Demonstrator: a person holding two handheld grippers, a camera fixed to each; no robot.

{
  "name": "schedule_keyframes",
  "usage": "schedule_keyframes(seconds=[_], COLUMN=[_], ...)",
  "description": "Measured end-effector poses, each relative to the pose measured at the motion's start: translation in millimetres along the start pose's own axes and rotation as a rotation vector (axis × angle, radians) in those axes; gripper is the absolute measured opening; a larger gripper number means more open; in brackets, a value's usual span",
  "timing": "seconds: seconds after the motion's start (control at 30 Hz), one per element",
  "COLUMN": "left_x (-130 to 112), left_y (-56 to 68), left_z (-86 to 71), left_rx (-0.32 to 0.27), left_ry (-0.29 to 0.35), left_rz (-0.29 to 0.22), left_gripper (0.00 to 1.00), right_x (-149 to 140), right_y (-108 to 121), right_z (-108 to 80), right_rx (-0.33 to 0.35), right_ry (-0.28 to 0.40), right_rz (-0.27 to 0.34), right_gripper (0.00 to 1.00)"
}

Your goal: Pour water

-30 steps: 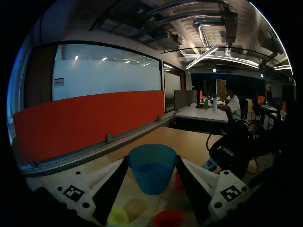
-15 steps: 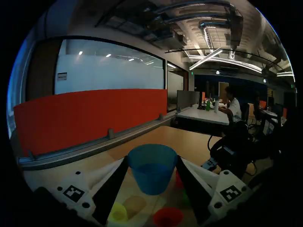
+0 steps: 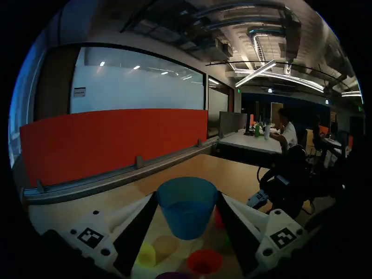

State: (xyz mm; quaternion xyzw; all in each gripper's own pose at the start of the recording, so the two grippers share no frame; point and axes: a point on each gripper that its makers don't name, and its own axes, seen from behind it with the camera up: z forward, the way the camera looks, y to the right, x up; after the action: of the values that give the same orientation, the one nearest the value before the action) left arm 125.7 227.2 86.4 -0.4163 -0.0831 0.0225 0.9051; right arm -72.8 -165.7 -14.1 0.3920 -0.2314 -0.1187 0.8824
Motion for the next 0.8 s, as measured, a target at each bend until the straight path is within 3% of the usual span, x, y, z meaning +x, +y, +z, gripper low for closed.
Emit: schedule_keyframes(seconds=[0.8], left_x=[-16.1], left_y=[21.5], left_z=[-64.7], left_rx=[0.025], left_ry=[0.026], left_rz=[-0.020], left_gripper=[0.89], right_x=[69.8], right_y=[-34.1], right_z=[-34.4], right_rx=[-0.041], right_ry=[0.219], right_rz=[0.031], right_gripper=[0.90])
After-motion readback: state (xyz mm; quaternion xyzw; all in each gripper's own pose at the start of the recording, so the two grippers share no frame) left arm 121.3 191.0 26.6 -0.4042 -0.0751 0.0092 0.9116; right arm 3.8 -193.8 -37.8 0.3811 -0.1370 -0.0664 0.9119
